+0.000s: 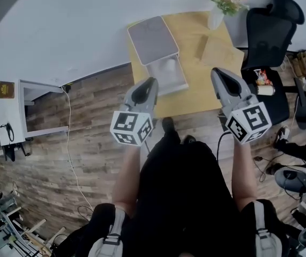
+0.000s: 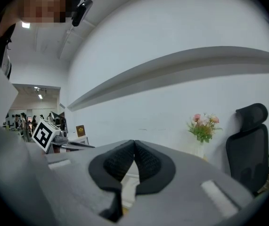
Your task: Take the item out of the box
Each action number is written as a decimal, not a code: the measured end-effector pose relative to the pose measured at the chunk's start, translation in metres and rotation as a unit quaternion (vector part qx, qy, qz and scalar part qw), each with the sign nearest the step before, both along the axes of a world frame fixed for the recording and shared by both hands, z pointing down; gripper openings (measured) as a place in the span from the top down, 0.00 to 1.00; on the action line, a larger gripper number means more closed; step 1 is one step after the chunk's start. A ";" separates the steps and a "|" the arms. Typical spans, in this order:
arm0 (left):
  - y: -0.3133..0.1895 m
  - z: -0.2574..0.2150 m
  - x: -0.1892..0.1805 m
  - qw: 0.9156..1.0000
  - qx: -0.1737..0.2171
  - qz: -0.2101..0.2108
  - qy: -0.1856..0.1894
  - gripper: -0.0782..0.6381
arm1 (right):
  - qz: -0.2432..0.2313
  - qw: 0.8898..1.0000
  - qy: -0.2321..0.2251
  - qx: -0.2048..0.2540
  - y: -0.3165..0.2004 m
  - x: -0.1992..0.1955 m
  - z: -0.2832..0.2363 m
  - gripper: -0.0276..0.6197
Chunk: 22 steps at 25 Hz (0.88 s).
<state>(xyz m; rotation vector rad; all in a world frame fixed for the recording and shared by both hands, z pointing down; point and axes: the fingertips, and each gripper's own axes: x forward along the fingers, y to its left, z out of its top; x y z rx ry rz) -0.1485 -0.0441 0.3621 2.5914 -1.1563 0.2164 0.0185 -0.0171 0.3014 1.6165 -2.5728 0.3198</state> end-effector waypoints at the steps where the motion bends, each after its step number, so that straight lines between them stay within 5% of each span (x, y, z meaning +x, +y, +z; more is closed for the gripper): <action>1: -0.004 0.002 -0.002 1.000 -0.002 0.005 0.000 0.84 | 0.001 1.000 0.002 -0.001 -0.004 -0.004 0.001 0.95; 22: -0.051 0.034 -0.027 0.999 -0.027 0.024 -0.007 0.84 | 0.003 0.999 0.027 -0.040 -0.057 -0.047 0.035 0.95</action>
